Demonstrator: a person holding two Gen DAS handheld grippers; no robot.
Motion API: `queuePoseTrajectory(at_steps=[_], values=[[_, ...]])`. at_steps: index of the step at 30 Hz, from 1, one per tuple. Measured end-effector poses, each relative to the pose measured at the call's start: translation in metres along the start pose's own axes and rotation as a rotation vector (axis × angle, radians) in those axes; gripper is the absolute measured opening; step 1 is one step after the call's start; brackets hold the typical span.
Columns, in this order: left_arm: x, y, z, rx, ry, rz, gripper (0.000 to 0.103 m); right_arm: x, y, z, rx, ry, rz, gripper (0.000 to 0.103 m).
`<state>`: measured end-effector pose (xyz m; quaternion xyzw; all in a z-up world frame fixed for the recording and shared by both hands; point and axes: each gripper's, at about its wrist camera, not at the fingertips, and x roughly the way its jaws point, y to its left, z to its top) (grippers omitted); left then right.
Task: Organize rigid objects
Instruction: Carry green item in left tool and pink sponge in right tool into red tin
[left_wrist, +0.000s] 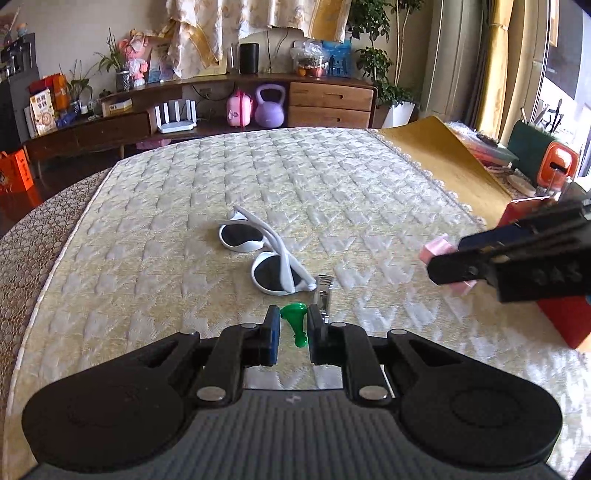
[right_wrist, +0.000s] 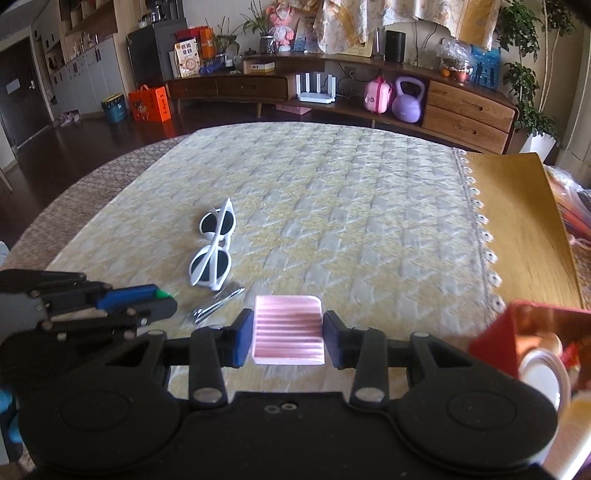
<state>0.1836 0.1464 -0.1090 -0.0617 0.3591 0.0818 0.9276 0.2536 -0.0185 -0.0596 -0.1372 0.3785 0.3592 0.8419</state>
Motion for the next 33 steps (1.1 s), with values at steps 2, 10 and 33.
queuePoseTrajectory(at_steps=[2, 10, 33], values=[[-0.006, -0.005, 0.002, 0.001, 0.004, -0.010, 0.015, -0.012, -0.002, -0.004, 0.006, -0.011, -0.002, 0.040], [-0.034, -0.030, 0.009, 0.028, -0.018, -0.049, 0.015, -0.055, -0.015, -0.020, 0.038, -0.046, -0.016, 0.040], [-0.067, -0.142, 0.045, 0.155, -0.075, -0.169, 0.015, -0.154, -0.113, -0.084, 0.236, -0.156, -0.172, 0.040]])
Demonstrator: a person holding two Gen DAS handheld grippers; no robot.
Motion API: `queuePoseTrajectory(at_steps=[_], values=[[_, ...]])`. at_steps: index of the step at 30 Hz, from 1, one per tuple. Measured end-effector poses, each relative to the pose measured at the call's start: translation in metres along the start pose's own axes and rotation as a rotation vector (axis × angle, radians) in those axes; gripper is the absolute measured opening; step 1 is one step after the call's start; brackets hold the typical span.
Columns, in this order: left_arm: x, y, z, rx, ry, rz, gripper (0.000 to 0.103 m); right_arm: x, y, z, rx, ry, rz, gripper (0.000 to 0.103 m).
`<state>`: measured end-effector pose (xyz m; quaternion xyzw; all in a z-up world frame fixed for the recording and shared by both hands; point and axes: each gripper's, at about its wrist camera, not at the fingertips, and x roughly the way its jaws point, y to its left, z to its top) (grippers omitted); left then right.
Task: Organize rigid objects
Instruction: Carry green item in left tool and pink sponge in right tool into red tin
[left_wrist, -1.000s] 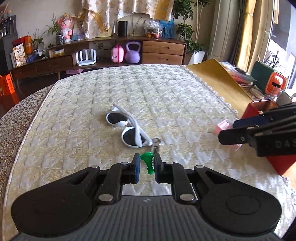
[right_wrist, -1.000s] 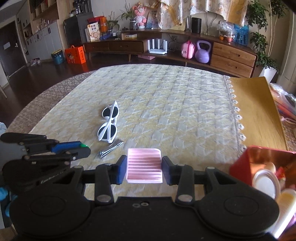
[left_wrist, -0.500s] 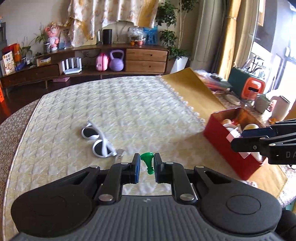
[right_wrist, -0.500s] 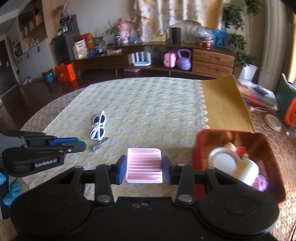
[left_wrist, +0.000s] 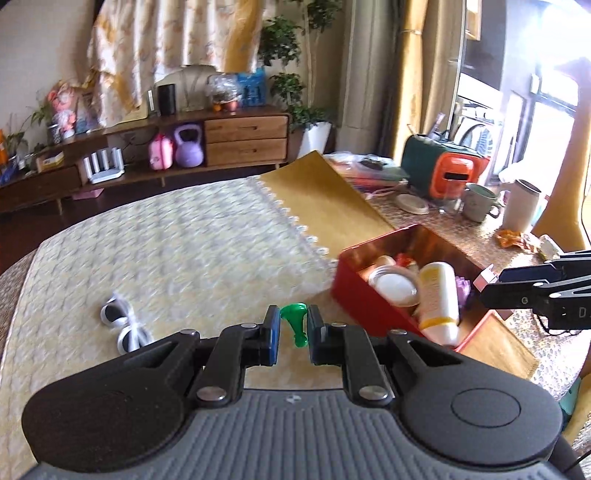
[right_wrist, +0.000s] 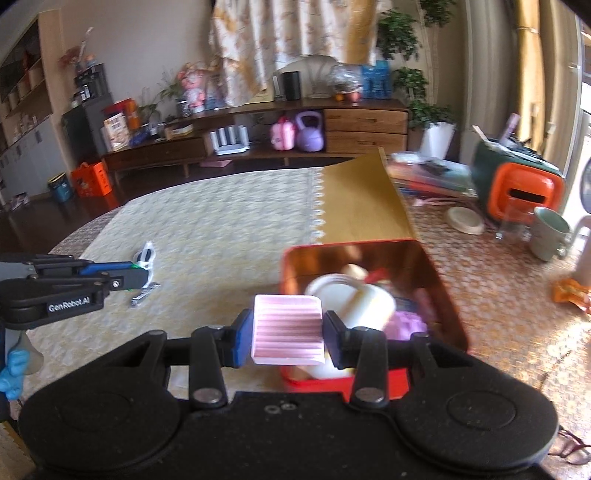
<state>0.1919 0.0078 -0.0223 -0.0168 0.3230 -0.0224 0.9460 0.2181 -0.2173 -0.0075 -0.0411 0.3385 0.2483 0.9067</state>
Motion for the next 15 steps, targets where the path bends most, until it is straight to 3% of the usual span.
queuePoseTrajectory(at_steps=[7, 15], values=[[0.019, -0.035, 0.015, 0.042, 0.012, -0.047, 0.015, -0.005, -0.035, -0.008, 0.039, -0.004, -0.046, 0.040], [0.054, -0.065, 0.023, 0.072, 0.079, -0.104, 0.015, -0.002, -0.071, -0.013, 0.072, -0.008, -0.078, 0.040]])
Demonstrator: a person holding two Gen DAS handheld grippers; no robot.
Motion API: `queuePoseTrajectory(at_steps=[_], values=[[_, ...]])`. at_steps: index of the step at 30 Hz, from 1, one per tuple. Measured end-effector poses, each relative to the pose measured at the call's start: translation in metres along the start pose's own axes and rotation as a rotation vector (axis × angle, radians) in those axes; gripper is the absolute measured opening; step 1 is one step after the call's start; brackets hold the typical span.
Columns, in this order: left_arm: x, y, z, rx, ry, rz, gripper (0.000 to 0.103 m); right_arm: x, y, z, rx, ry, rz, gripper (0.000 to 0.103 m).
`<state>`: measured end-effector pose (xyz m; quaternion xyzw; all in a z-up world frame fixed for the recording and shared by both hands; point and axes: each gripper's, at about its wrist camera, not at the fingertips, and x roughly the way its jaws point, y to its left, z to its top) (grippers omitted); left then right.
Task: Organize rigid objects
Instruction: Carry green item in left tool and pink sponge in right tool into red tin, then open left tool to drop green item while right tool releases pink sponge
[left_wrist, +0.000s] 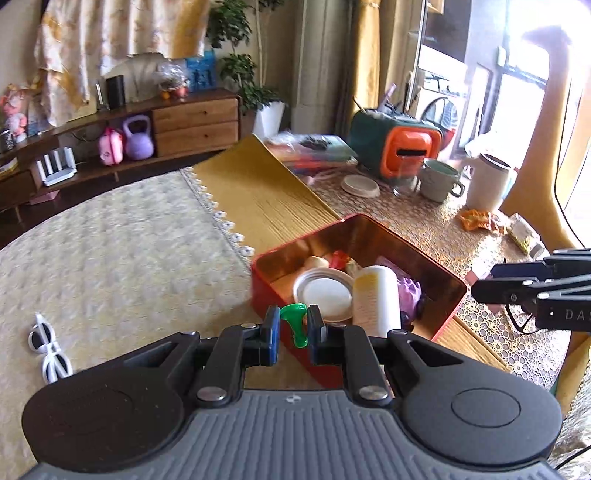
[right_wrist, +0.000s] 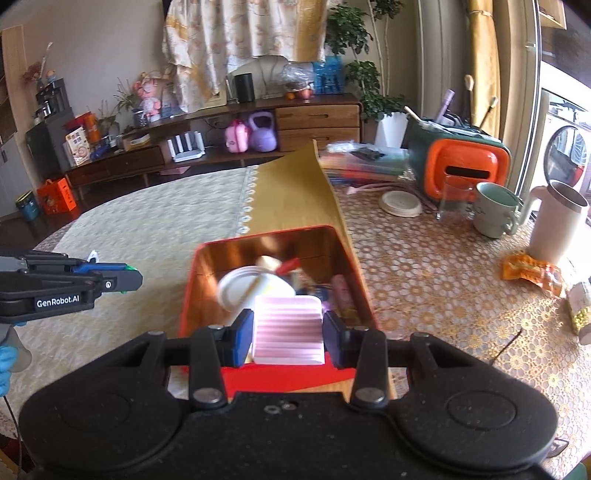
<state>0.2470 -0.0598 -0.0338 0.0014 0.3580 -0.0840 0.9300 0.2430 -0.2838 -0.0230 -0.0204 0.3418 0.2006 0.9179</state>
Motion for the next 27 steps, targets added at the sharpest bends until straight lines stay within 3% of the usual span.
queuePoseTrajectory(at_steps=[10, 27], values=[[0.058, -0.017, 0.024, 0.028, 0.060, -0.017, 0.015, 0.038, -0.025, 0.019, 0.010, 0.018, -0.004, 0.040], [0.122, -0.026, 0.036, 0.061, 0.135, -0.005, 0.015, 0.122, -0.021, 0.047, -0.027, 0.101, 0.013, 0.040]])
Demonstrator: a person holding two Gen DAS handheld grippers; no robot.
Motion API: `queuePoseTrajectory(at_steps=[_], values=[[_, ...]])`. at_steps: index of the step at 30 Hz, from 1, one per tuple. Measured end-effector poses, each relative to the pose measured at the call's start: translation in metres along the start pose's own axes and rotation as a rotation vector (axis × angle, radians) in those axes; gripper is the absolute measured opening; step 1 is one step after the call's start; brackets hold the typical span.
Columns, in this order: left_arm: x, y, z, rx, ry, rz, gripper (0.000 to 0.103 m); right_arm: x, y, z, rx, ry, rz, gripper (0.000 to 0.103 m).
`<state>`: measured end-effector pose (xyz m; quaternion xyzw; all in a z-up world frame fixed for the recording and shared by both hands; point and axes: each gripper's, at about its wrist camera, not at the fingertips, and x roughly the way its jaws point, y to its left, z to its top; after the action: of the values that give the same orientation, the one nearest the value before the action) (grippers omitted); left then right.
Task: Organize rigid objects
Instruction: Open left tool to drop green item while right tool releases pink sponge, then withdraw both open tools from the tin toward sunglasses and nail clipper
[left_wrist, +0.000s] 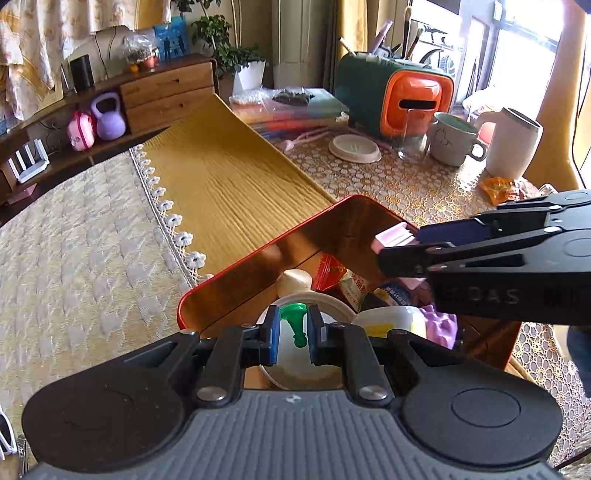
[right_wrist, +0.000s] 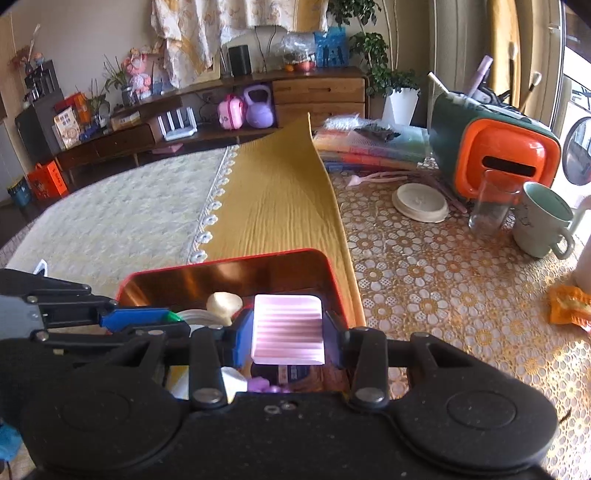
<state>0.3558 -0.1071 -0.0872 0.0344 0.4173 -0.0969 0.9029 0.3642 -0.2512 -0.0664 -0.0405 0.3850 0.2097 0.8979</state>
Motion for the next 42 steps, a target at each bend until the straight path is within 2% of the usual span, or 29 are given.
queuePoseTrajectory(at_steps=[9, 20, 34, 42], values=[[0.014, 0.001, -0.002, -0.009, 0.034, -0.005, 0.015, 0.015, 0.000, -0.002, 0.016, 0.038, 0.008, 0.040], [0.017, 0.000, 0.000, -0.015, 0.033, 0.009, 0.015, 0.016, -0.008, -0.007, 0.071, 0.056, 0.018, 0.041], [0.010, 0.011, -0.003, -0.085, 0.046, -0.005, 0.015, -0.004, -0.011, -0.009, 0.121, 0.033, 0.026, 0.053], [-0.018, 0.016, -0.011, -0.100, 0.011, -0.042, 0.016, -0.038, -0.003, -0.014, 0.108, -0.001, 0.049, 0.060]])
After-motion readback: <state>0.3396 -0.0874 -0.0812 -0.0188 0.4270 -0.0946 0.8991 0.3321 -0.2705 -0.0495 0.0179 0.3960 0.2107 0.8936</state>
